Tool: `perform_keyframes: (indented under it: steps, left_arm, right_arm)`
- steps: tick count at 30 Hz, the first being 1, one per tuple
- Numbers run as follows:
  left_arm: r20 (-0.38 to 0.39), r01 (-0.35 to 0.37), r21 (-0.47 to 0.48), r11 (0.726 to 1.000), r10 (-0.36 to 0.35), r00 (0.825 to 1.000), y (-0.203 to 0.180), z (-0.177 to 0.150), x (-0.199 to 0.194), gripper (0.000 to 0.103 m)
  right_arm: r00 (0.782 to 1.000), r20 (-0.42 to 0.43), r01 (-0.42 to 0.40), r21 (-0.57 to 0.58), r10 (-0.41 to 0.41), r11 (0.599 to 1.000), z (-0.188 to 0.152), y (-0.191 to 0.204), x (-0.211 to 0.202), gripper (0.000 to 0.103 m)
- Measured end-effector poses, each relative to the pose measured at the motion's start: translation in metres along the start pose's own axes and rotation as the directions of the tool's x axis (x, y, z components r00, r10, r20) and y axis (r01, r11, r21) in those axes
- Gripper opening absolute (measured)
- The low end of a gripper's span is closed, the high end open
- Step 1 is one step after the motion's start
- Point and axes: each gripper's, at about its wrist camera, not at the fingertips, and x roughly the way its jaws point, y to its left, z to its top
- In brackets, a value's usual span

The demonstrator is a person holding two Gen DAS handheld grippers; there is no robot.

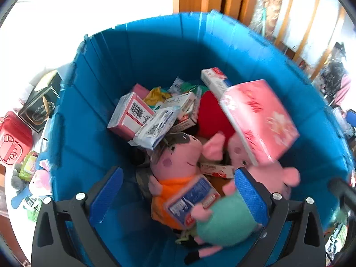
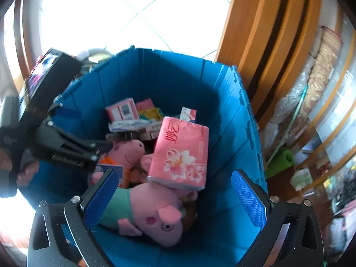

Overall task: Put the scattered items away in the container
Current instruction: 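Move both tools back from the crate to the pile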

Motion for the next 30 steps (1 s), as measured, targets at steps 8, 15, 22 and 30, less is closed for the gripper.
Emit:
perform_keyframes:
  steps: [8, 15, 22, 30]
  left_arm:
    - [0.164, 0.017, 0.023, 1.000, -0.020, 0.986, -0.004, -0.053, -0.068, 0.102]
    - [0.254, -0.002, 0.024, 1.000, -0.004, 0.967, 0.022, -0.099, -0.114, 0.102]
    - [0.317, -0.024, -0.008, 1.000, 0.025, 0.948, 0.088, -0.155, -0.162, 0.102]
    - [0.311, -0.073, -0.075, 0.994, 0.093, 0.946, 0.186, -0.223, -0.190, 0.102]
  right_arm:
    - [0.997, 0.052, 0.050, 0.018, -0.051, 0.999, -0.021, 0.022, -0.026, 0.103]
    - [0.995, 0.096, 0.022, 0.037, -0.026, 0.999, -0.033, 0.070, -0.055, 0.103]
    - [0.992, 0.127, 0.010, 0.035, -0.015, 0.999, -0.024, 0.149, -0.079, 0.103]
    - [0.988, 0.145, -0.056, 0.006, 0.054, 0.998, -0.015, 0.260, -0.091, 0.103]
